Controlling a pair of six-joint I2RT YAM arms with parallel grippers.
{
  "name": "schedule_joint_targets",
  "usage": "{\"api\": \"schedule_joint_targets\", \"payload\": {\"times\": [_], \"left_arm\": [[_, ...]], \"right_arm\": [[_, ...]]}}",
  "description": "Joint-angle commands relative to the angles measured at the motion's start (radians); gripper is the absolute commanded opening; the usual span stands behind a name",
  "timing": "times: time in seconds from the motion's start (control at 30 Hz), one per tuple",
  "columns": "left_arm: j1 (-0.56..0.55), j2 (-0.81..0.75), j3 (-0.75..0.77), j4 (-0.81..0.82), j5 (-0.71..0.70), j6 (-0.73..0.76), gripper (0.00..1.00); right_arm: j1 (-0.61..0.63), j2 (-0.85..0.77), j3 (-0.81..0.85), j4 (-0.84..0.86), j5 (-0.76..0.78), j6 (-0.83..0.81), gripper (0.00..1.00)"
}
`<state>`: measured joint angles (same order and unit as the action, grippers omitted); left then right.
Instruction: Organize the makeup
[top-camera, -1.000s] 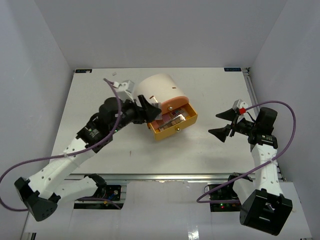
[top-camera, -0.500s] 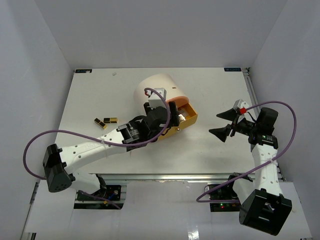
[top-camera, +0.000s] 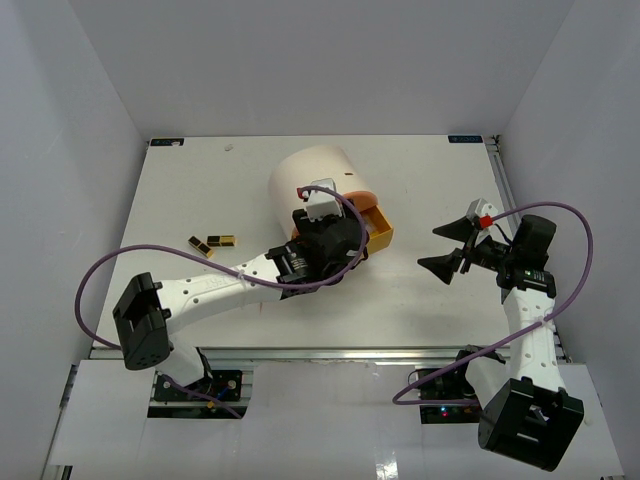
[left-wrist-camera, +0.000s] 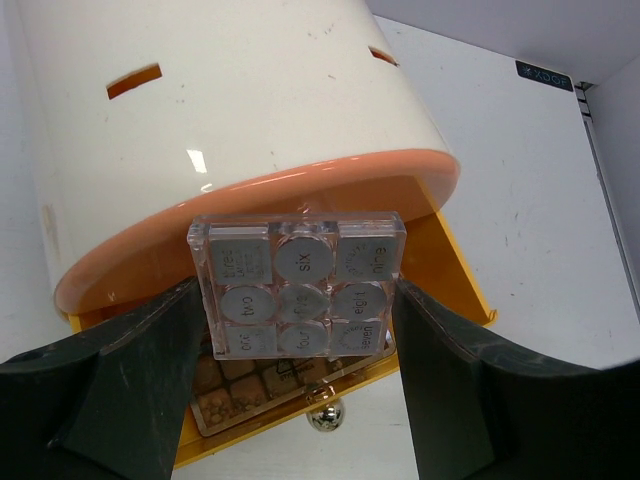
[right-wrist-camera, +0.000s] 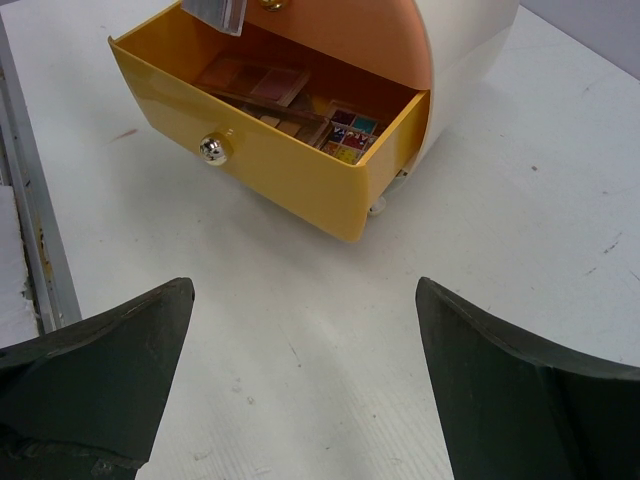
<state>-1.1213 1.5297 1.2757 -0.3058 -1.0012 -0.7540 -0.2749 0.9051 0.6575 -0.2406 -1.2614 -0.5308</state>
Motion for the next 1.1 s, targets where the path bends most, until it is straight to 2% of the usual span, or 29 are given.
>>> {"api": "schedule_joint_targets", "payload": {"times": [0.0,0.1,0.53,0.6,0.63,0.73,1.07], "left_arm": [[-0.010,-0.005,-0.016,0.006,-0.037,-0.029,0.39],[-0.013,-0.024,-0.044,0.007,-0.016,-0.042,0.47],[-0.018,-0.080,-0.110,0.020,0.049,-0.030,0.68],[-0.018,-0.091,-0.113,0.028,0.067,-0.015,0.74],[-0.018,-0.100,-0.113,0.036,0.087,0.002,0.84],[-0.018,-0.121,-0.124,0.058,0.138,0.046,0.98],[-0.018,-0.243,-0.173,0.150,0.317,0.198,0.98]], "right_arm": [[-0.004,-0.005,0.009,-0.007,-0.037,0.002,0.98],[-0.004,-0.006,0.010,-0.007,-0.038,0.002,0.98],[-0.006,-0.008,0.007,-0.006,-0.040,0.002,0.98],[-0.007,-0.008,0.008,-0.006,-0.041,0.002,0.98],[-0.006,-0.009,0.008,-0.006,-0.041,0.002,0.98],[-0.006,-0.008,0.008,-0.006,-0.041,0.002,0.98],[-0.006,-0.018,0.003,-0.007,-0.037,-0.007,0.98]]}}
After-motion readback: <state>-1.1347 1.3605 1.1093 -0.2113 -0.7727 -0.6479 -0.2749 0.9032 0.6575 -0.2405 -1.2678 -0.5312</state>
